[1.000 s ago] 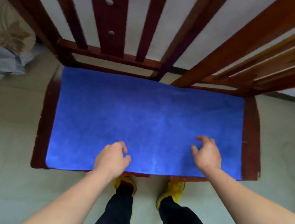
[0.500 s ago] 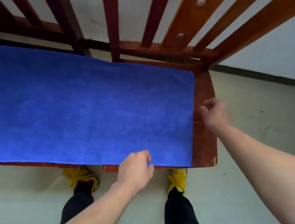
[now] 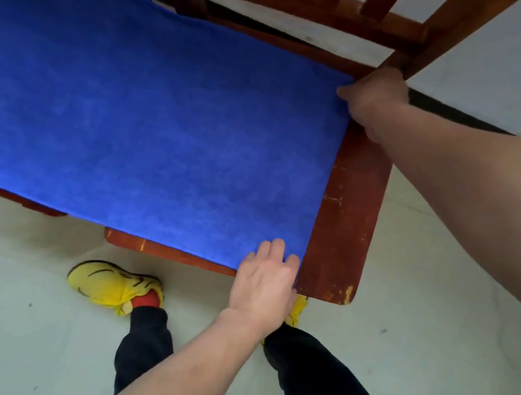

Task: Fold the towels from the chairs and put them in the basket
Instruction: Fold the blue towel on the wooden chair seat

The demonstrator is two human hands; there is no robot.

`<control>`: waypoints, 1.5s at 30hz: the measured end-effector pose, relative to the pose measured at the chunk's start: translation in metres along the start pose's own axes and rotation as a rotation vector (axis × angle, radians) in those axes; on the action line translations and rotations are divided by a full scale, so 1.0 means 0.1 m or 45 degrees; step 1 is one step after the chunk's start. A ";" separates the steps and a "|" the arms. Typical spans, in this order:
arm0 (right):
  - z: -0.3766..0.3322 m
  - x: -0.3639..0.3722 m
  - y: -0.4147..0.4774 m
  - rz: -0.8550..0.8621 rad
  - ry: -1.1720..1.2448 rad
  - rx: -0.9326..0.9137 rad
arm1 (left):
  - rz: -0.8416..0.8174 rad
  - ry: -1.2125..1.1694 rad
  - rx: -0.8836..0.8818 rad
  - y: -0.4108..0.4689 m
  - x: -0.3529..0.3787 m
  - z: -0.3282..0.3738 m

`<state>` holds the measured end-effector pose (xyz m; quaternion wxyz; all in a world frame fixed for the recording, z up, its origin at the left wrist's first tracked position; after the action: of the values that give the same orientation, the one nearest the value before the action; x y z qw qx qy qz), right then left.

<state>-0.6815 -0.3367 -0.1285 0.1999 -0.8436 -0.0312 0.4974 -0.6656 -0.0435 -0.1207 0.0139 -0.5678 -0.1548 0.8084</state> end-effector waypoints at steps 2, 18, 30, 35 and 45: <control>0.05 -0.02 0.01 -0.011 0.166 0.103 | -0.007 -0.053 -0.017 -0.02 0.00 0.03; -1.79 -0.43 -1.44 0.050 0.491 -0.449 | 0.644 -0.835 -1.215 -0.89 -1.53 -1.28; -3.75 0.65 -2.32 -0.008 0.629 -0.398 | 0.989 -0.978 -1.515 -1.17 -2.37 -3.35; -4.30 1.25 -2.41 -0.017 0.569 -0.334 | 0.995 -0.970 -1.589 -1.11 -2.46 -4.19; -4.96 2.35 -2.47 -0.153 0.385 -0.335 | 0.955 -0.981 -1.785 -0.85 -2.22 -5.56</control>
<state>-0.1045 -0.2029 -0.0211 0.1197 -0.9241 -0.1157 0.3440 -0.0875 0.1233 -0.0662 -0.6567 -0.1470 -0.4124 0.6141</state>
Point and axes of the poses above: each hand's wrist, its own y-axis towards the middle knuckle, its own x-axis out of the palm, z = x × y, the point moved 2 cm from there along y, towards the middle knuckle, and after that the axes turned 14 degrees about z, right-handed, at the moved point
